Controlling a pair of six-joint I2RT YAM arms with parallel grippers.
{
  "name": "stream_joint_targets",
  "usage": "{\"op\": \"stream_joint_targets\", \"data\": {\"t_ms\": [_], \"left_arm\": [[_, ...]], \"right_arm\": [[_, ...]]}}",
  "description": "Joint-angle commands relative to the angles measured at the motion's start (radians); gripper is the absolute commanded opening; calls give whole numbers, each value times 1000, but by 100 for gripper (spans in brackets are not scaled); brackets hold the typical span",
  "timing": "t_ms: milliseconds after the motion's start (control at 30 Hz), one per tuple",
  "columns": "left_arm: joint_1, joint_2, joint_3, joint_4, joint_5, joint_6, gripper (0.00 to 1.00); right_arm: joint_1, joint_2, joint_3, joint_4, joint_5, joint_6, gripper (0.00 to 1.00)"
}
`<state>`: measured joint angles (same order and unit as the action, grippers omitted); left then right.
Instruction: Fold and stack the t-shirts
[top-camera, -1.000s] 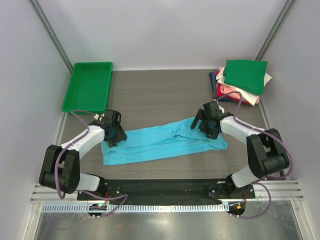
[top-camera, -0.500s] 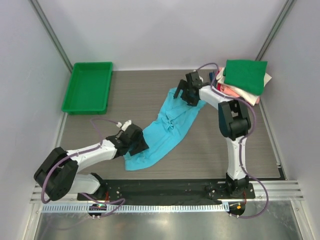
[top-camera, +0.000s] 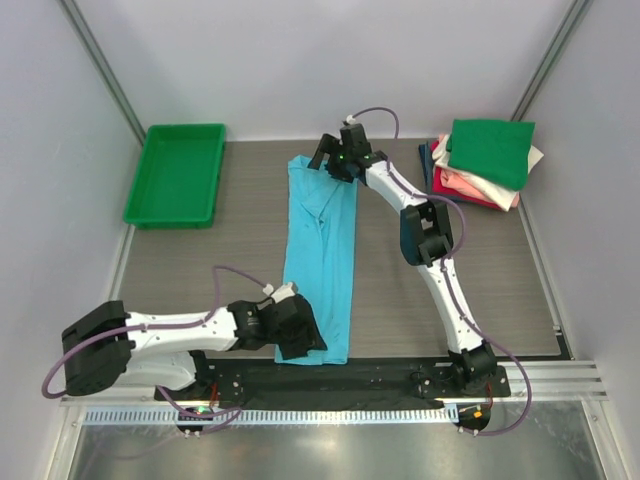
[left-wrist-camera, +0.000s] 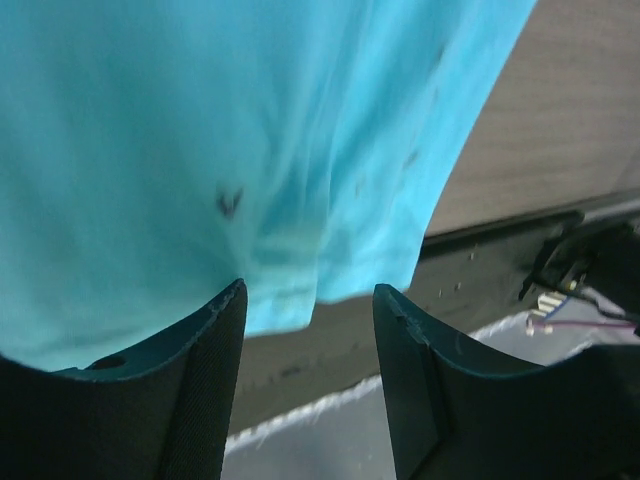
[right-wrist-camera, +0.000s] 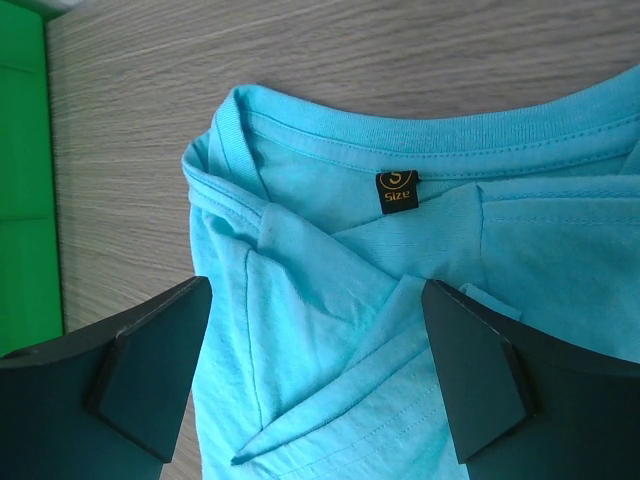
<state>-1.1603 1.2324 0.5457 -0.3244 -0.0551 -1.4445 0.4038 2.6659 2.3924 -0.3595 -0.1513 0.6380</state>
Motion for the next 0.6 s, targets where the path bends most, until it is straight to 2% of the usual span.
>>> {"op": "stream_joint_targets", "data": {"t_ms": [0,200,300,367,467,567], "left_arm": [[-56,-68,42,-131,-18,-80,55],[-84,-97,186,-434,-218,-25,57],[-84,-109,243,-554,-327,6,57],[-84,-123,281,-603,-374,24,59],[-79,-155,307,-651,-431,61,60],[-56,-194,298,-650,-450,96,60]], "right_arm": [[6,75,24,17,-37,-24,93],[7,82,116,168,-178,-41,96],[9,-1,120,221,-203,-98,100],[7,-65,103,209,-165,-164,100],[6,-263,-37,200,-82,-211,100],[6,-473,-244,188,-117,-215,100]]}}
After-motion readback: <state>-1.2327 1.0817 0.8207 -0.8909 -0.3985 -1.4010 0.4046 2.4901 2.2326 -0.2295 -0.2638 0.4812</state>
